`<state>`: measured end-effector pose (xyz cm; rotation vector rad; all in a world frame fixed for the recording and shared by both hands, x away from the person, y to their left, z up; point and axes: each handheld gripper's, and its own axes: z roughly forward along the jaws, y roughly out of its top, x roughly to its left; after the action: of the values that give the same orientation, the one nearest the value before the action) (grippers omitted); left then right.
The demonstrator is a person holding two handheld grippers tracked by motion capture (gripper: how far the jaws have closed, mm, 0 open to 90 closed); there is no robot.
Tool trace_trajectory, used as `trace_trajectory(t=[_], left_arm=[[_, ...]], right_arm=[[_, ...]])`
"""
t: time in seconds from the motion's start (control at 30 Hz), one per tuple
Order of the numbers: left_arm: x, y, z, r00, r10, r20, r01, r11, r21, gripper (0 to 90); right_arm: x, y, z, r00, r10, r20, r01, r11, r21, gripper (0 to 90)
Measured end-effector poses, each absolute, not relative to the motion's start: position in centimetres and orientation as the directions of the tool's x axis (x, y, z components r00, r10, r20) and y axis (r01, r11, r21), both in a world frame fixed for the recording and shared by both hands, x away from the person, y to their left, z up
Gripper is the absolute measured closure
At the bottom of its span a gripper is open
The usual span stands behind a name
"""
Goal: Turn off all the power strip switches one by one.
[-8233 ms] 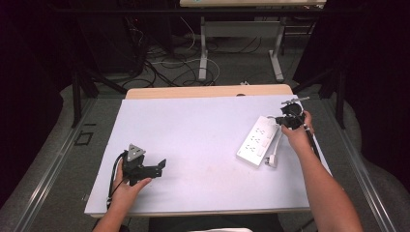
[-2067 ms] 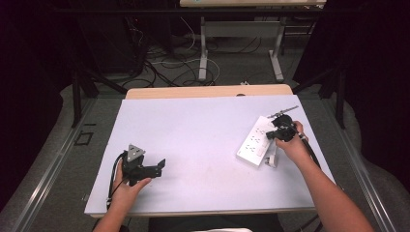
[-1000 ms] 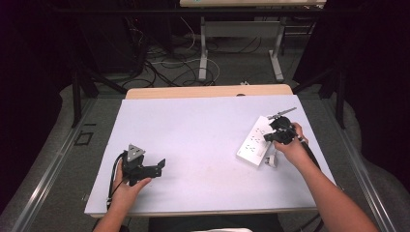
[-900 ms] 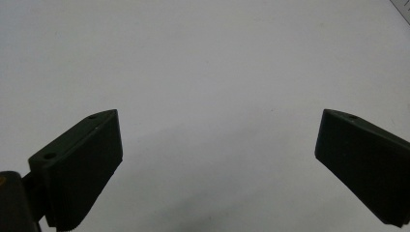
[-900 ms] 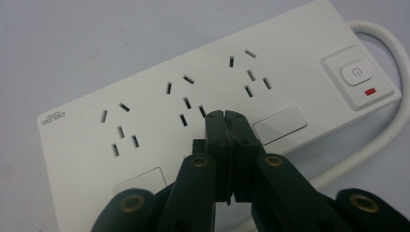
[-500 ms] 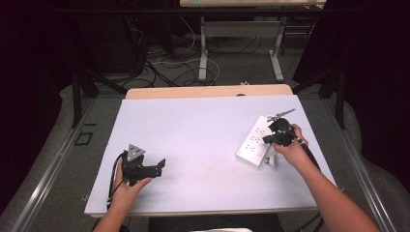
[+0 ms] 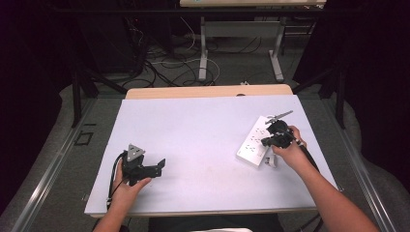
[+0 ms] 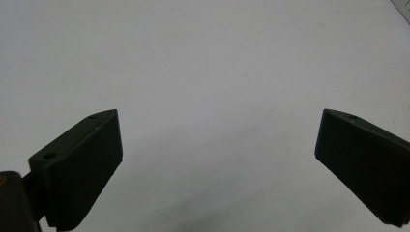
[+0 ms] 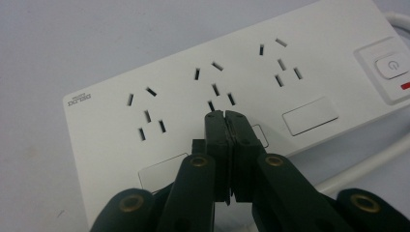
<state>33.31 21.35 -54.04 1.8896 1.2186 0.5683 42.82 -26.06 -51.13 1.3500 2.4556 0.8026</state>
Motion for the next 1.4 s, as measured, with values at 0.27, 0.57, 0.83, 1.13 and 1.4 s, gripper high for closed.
trace_trajectory(t=[0.27,0.57,0.83,1.13,1.4], left_arm=[[33.31,21.33,-54.04,0.435,0.899,-0.049,0.541,-0.217,0.813,3.1],[33.31,21.37,-54.02,0.437,0.898,-0.04,0.536,-0.224,0.814,3.2],[33.31,21.38,-54.01,0.437,0.898,-0.039,0.537,-0.226,0.813,3.1],[33.27,21.4,-53.99,0.438,0.898,-0.039,0.537,-0.226,0.813,3.1],[33.28,21.4,-53.98,0.438,0.898,-0.039,0.536,-0.226,0.813,3.2]], right_arm=[[42.65,-25.93,-51.43,-0.553,0.831,0.06,0.708,0.431,0.56,88.7],[42.61,-26.05,-51.53,-0.562,0.826,0.05,0.696,0.439,0.568,88.3],[42.63,-26.16,-51.58,-0.558,0.828,0.057,0.7,0.433,0.568,88.4],[42.52,-26.29,-51.88,-0.564,0.822,0.072,0.698,0.429,0.573,90.0],[42.52,-26.27,-51.88,-0.562,0.824,0.07,0.699,0.428,0.574,90.0]])
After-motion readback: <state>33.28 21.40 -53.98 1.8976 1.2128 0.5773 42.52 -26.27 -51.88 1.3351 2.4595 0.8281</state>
